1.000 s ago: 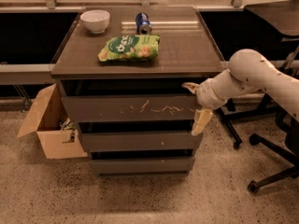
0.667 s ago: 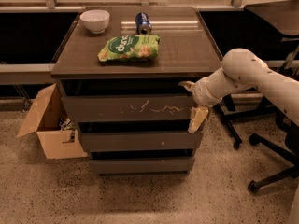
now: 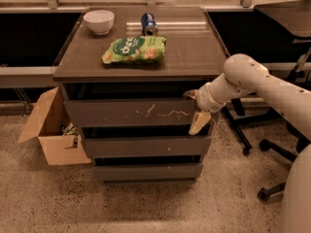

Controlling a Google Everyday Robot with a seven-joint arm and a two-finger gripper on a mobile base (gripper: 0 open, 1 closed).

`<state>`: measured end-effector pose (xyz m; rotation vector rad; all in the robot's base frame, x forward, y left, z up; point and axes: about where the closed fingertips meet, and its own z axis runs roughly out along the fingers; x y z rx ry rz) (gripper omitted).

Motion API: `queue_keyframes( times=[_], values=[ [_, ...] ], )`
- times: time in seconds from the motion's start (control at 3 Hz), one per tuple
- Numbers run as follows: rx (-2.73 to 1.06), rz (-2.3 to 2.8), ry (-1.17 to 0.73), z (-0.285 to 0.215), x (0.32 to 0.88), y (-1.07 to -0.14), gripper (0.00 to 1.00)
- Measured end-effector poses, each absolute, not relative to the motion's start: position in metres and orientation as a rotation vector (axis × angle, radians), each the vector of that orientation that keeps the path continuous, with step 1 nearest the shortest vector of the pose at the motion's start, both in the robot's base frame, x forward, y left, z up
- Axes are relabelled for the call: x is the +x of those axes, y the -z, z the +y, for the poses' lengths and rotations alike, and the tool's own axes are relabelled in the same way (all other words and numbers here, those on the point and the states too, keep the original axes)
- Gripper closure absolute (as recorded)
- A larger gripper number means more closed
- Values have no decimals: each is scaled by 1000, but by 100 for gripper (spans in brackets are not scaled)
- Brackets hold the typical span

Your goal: Open top drawer

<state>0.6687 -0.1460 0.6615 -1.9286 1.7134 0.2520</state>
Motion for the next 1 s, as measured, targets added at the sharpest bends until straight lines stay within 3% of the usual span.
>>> queue_keyframes(
  times=[1.0],
  values=[
    [-1942, 1631, -277, -132, 642, -681, 89]
  ],
)
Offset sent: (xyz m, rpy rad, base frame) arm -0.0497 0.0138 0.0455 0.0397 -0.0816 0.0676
